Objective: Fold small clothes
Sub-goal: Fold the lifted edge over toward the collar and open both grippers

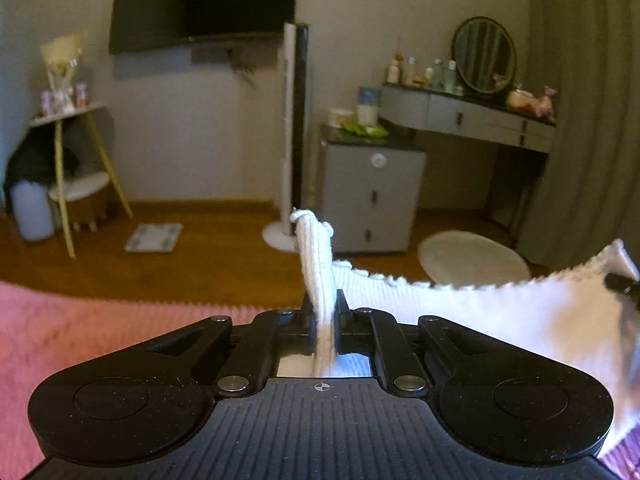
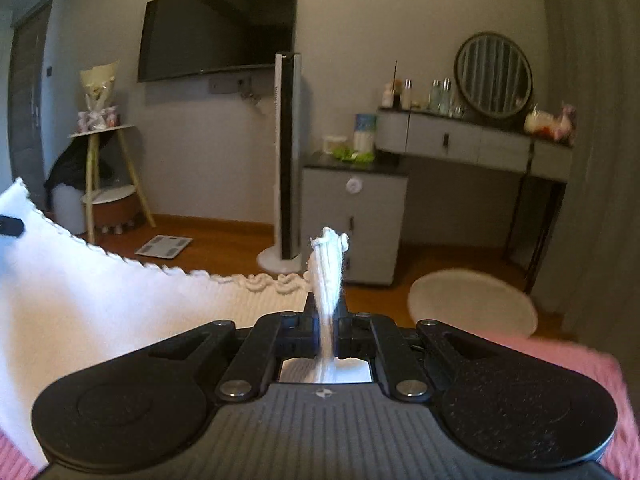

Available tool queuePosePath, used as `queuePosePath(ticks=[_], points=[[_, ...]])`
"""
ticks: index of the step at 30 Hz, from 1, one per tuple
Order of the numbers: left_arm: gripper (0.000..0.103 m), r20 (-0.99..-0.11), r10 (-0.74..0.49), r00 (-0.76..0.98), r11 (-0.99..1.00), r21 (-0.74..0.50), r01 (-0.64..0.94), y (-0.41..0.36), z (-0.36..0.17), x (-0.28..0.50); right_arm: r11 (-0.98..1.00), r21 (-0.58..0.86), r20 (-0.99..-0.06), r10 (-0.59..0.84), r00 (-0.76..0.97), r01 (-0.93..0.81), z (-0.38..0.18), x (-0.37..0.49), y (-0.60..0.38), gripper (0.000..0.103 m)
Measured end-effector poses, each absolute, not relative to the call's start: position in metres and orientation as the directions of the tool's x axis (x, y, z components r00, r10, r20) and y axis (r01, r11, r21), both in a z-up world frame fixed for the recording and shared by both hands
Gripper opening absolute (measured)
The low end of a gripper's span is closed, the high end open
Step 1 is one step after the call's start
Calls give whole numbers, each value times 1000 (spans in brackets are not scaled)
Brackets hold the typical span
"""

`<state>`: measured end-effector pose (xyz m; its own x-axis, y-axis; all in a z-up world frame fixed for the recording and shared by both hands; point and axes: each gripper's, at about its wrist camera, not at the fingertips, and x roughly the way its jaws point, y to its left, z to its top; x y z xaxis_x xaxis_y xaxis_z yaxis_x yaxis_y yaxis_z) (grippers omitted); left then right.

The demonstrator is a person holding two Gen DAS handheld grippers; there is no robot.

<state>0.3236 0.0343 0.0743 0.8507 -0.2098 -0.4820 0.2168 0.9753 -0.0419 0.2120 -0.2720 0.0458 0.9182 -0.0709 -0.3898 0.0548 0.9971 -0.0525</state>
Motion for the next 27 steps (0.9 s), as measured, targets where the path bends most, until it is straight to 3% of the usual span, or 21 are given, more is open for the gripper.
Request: queuePosePath(ticks=[6,19,22,23,25,27], points=[[10,-484,-136,864,987,6,158,20,57,371,985,-112,-388,-162,907,128,36,270,-268,6],[10,-573,41,818,982,176,74,-1,-30,422,967,-181,-522,-250,816,181,-40,326,-270,6],[16,-599,118,792,962,266,58,-7,-51,427,962,-207,-541,-264,799,177,-53,331,-271,7],[19,-607,159,779,945,322,58,-10,-59,428,959,-218,-554,-273,787,179,-58,332,-271,10],[23,-588,242,772,908,418,34,-16,-65,426,942,-257,-567,-326,756,213,-62,334,-270,43],[25,-609,210,765,940,340,12,-8,-50,421,923,-262,-510,-380,772,282,-49,320,-272,49]])
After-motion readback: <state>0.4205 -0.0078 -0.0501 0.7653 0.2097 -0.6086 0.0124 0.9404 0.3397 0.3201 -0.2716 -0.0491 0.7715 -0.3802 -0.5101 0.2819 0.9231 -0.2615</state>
